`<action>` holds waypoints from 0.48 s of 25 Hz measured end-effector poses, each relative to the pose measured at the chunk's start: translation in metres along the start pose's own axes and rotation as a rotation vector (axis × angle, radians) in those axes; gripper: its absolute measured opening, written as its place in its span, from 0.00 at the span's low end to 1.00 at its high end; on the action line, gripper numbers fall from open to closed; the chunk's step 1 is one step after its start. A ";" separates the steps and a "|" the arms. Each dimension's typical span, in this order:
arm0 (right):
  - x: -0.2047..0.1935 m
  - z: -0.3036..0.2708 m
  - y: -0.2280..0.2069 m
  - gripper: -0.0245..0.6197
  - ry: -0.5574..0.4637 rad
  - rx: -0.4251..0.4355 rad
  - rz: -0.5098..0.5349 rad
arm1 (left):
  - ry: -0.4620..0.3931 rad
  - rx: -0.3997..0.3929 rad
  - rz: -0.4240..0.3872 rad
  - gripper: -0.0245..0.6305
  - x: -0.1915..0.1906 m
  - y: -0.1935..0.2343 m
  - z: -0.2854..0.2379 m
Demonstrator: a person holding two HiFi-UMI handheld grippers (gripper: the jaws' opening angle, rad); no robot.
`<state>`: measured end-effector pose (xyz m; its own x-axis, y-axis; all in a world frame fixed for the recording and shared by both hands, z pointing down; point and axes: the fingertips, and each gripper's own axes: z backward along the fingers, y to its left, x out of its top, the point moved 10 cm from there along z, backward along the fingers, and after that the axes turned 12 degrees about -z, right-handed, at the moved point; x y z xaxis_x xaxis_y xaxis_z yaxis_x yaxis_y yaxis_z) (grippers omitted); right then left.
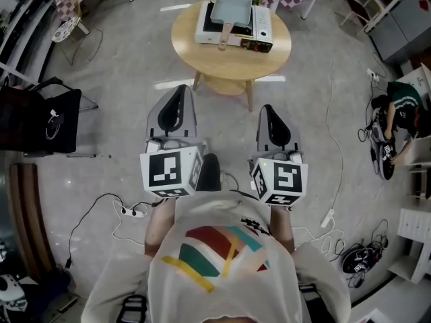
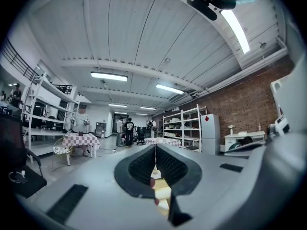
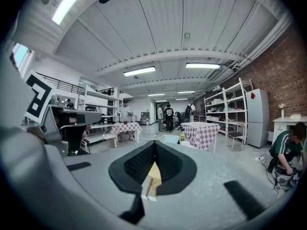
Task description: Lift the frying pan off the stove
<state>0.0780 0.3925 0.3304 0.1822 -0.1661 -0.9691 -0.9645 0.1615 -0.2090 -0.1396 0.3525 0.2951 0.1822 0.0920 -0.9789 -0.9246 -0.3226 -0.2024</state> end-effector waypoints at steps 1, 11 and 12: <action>-0.001 -0.002 -0.001 0.02 0.003 0.004 -0.006 | 0.003 0.002 -0.003 0.05 -0.001 0.000 -0.002; 0.002 -0.026 -0.013 0.02 -0.001 -0.004 -0.009 | -0.010 -0.015 -0.015 0.05 0.000 0.006 -0.038; 0.002 -0.030 -0.015 0.02 0.006 -0.013 -0.006 | -0.011 -0.021 -0.014 0.05 -0.001 0.006 -0.043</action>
<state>0.0876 0.3605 0.3358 0.1870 -0.1731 -0.9670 -0.9658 0.1475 -0.2131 -0.1311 0.3095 0.2939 0.1914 0.1074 -0.9756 -0.9148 -0.3408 -0.2170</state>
